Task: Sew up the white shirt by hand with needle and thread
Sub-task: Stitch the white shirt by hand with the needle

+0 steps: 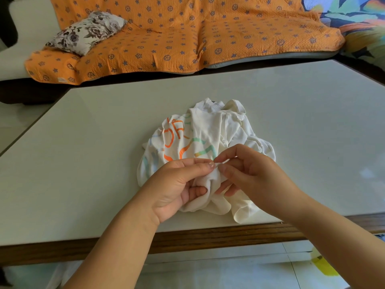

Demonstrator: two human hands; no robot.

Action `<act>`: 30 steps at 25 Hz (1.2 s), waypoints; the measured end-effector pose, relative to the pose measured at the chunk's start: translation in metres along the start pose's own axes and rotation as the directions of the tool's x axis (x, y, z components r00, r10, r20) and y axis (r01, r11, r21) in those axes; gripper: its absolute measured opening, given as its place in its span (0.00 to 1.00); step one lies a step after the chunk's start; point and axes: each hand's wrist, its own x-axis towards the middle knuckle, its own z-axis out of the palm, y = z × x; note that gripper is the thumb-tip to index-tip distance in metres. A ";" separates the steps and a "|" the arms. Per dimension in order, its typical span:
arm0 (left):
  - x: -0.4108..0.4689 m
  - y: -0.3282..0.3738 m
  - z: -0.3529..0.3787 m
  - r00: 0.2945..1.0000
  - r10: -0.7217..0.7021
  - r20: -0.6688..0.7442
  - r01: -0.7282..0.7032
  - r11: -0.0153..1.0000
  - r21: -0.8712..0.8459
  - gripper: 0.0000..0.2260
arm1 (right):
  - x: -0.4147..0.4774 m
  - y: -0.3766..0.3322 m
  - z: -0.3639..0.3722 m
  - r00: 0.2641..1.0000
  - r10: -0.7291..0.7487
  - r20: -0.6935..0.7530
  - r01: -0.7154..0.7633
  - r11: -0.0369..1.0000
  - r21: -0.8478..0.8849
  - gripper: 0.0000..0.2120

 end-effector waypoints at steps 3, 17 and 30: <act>0.000 0.001 -0.002 1.000 -0.013 0.017 0.012 0.999 0.043 0.13 | 0.001 0.000 -0.001 1.000 0.015 0.002 -0.015 1.000 0.022 0.05; -0.002 0.000 -0.002 1.000 -0.014 -0.002 0.014 0.995 0.103 0.17 | 0.000 0.001 0.001 0.994 -0.106 -0.033 0.106 0.994 0.009 0.08; -0.002 0.003 -0.002 0.999 0.035 -0.038 -0.029 0.990 0.136 0.10 | 0.026 -0.002 -0.043 0.952 0.283 -0.117 -0.028 0.460 0.888 0.08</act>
